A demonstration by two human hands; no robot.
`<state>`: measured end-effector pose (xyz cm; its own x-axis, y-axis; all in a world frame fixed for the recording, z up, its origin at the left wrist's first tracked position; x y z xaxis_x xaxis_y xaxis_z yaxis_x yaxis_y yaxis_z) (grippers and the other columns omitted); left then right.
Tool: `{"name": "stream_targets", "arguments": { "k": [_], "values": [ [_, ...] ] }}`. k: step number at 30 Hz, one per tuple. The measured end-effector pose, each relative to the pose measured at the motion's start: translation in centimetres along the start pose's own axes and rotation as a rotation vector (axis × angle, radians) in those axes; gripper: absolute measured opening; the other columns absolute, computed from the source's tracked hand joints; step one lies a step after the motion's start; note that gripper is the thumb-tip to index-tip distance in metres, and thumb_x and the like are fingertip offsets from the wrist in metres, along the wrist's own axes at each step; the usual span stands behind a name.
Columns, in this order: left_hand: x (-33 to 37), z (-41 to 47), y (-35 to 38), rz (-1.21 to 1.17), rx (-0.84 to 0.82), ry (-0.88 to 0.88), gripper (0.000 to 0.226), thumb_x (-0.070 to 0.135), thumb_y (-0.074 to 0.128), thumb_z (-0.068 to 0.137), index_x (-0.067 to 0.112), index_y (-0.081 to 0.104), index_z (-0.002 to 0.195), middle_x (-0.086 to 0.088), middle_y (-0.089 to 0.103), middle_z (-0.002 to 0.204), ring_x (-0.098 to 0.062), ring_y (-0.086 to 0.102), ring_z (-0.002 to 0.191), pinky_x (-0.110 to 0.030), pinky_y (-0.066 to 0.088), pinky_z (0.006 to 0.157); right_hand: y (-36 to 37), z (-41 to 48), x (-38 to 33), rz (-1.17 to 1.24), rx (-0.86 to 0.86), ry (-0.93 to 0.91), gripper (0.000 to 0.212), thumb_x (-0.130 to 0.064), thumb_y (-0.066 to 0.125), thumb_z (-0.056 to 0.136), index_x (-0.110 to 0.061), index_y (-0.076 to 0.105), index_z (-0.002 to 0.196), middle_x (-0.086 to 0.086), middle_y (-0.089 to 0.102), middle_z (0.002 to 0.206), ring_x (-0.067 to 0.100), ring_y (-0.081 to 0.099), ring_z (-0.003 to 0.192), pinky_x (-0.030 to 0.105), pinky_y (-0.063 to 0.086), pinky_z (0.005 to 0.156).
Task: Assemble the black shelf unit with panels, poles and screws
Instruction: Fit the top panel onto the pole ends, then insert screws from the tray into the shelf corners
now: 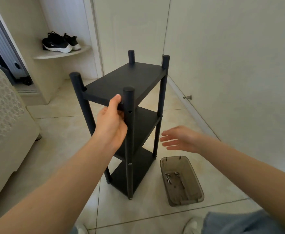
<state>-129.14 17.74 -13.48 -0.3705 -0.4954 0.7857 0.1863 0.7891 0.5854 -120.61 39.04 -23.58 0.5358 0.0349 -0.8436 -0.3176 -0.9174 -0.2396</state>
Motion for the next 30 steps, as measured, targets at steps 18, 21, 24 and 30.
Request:
{"name": "stream_targets", "arguments": {
  "k": [18,21,24,30],
  "values": [
    [-2.3,0.9,3.9,0.209,-0.256,-0.012,0.027,0.042,0.062,0.095,0.024,0.076,0.08,0.005,0.072,0.084,-0.009,0.073,0.084,-0.029,0.051,0.08,4.1,9.1,22.7,-0.656,0.041,0.242,0.028,-0.031,0.06,0.096,-0.006,0.057,0.109,0.009,0.064,0.105,0.024,0.064,0.099,0.025,0.044,0.065],
    [-2.2,0.9,4.0,0.258,-0.291,-0.007,0.027,0.043,0.064,0.091,0.027,0.08,0.077,0.007,0.072,0.086,-0.008,0.072,0.088,-0.03,0.051,0.084,4.0,9.6,23.2,-0.652,0.088,0.222,0.033,-0.025,0.066,0.093,-0.009,0.05,0.117,0.008,0.061,0.114,0.02,0.059,0.098,0.021,0.041,0.063],
    [-2.2,0.8,4.1,0.296,-0.318,-0.017,0.027,0.044,0.063,0.091,0.029,0.081,0.077,0.008,0.072,0.087,-0.009,0.071,0.092,-0.032,0.049,0.088,4.4,9.6,24.1,-0.675,0.053,0.25,0.055,-0.022,0.067,0.092,-0.003,0.039,0.136,0.011,0.057,0.124,0.021,0.057,0.103,0.021,0.043,0.066],
    [-2.2,0.5,4.0,0.311,-0.332,-0.031,0.028,0.044,0.062,0.093,0.029,0.081,0.078,0.008,0.072,0.087,-0.011,0.07,0.096,-0.034,0.049,0.094,6.9,9.2,25.3,-0.741,-0.059,0.254,0.042,-0.011,0.066,0.09,-0.006,0.046,0.126,0.01,0.057,0.121,0.024,0.058,0.108,0.023,0.046,0.072]
  ]
}}
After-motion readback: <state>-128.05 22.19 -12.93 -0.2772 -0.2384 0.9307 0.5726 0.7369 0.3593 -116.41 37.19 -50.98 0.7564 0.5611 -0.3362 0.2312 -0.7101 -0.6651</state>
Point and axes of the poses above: each hand's wrist, its own z-axis towards the middle knuckle, its own y-axis out of the palm, x = y × z, the point moved 10 cm from there along z, towards the middle knuckle
